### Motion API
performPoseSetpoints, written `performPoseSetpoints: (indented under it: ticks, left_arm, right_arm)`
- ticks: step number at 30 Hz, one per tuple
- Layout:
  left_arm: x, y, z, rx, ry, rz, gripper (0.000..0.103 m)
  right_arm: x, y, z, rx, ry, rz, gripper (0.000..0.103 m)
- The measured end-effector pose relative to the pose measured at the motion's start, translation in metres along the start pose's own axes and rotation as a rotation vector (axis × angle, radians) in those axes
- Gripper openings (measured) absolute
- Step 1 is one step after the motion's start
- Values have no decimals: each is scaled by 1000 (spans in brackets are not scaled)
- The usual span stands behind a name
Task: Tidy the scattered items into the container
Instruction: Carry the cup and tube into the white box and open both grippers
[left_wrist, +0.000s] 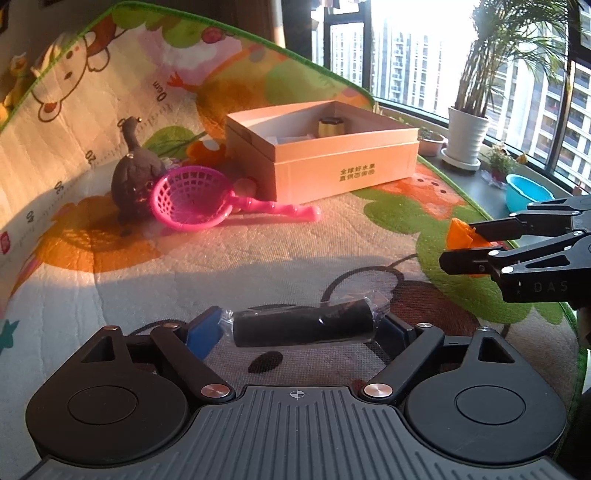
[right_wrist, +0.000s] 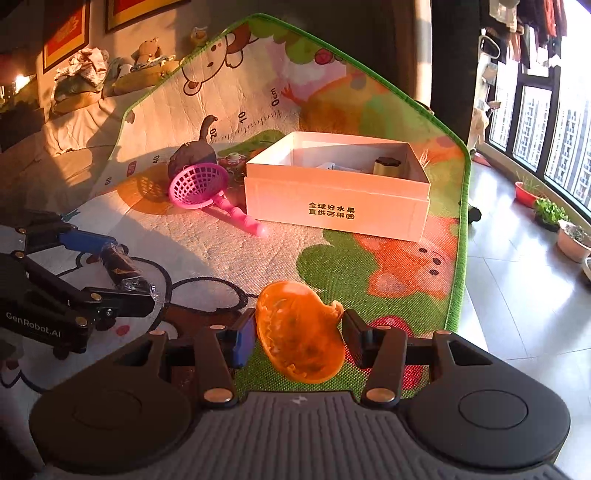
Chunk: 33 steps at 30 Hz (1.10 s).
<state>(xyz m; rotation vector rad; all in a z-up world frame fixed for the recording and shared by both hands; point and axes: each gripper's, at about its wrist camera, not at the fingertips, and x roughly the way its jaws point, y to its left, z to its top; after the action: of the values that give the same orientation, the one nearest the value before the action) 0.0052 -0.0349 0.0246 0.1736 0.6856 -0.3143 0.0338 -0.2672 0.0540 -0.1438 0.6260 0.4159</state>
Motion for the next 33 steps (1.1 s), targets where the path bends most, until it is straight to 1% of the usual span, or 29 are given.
performPoseSetpoints:
  ticks: [8, 12, 16, 18, 21, 24, 27, 29, 30, 31, 33]
  left_arm:
    - [-40, -26, 3, 100, -72, -17, 91]
    - [-52, -35, 3, 133, -97, -27, 91]
    - [-58, -40, 7, 153, -117, -43, 91]
    - [-60, -40, 13, 154, -144, -42, 91]
    - [-56, -33, 30, 131, -190, -40, 91]
    - [-38, -25, 60, 146, -219, -29, 91]
    - [-5, -18, 104, 215, -239, -24, 91]
    - [25, -14, 132, 258, -252, -28, 90]
    - [44, -12, 144, 271, -247, -18, 90]
    - [63, -9, 155, 273, -238, -7, 90]
    - [99, -1, 174, 240, -204, -6, 90]
  right_arm:
    - [-33, 9, -2, -63, -27, -13, 50]
    - [-44, 11, 0, -87, -25, -4, 50]
    - [-46, 9, 6, -102, 6, 55, 50]
    - [-42, 5, 12, -92, 17, 82, 50]
    - [-31, -8, 35, -74, 12, 103, 50]
    - [-13, -26, 77, -84, -34, 74, 50]
    - [20, -49, 128, -63, -60, 63, 50]
    - [53, -66, 160, -22, -50, 55, 50]
    - [73, -75, 175, 5, -34, 42, 50]
    - [91, -84, 187, 32, -16, 34, 50]
    - [128, -100, 208, 87, 15, 46, 50]
